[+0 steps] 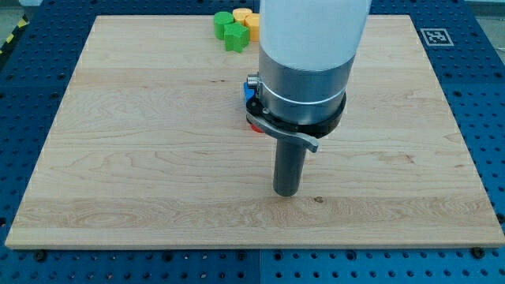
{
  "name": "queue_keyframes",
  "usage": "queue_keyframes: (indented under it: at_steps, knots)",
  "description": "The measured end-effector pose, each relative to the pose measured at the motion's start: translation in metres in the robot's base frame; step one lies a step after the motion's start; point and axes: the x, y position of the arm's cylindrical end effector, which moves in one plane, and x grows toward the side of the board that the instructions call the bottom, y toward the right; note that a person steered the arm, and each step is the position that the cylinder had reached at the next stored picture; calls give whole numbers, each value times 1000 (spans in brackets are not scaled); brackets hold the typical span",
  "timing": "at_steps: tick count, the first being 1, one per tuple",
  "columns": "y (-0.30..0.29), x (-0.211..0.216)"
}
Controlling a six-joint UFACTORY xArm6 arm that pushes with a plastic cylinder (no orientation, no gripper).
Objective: Move your arm closer to red star
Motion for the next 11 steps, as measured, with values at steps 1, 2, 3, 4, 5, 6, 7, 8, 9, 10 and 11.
queue_keyframes:
  at_steps: [1, 2, 3, 4, 5, 6, 7, 8, 9, 10, 11]
  knots:
    - [56, -18]
    - [88, -59]
    - [101, -102]
    - [103, -149]
    - [103, -204]
    - [103, -257]
    - [103, -318]
    - [102, -364]
    - [82, -365]
    - [41, -364]
    - [39, -364]
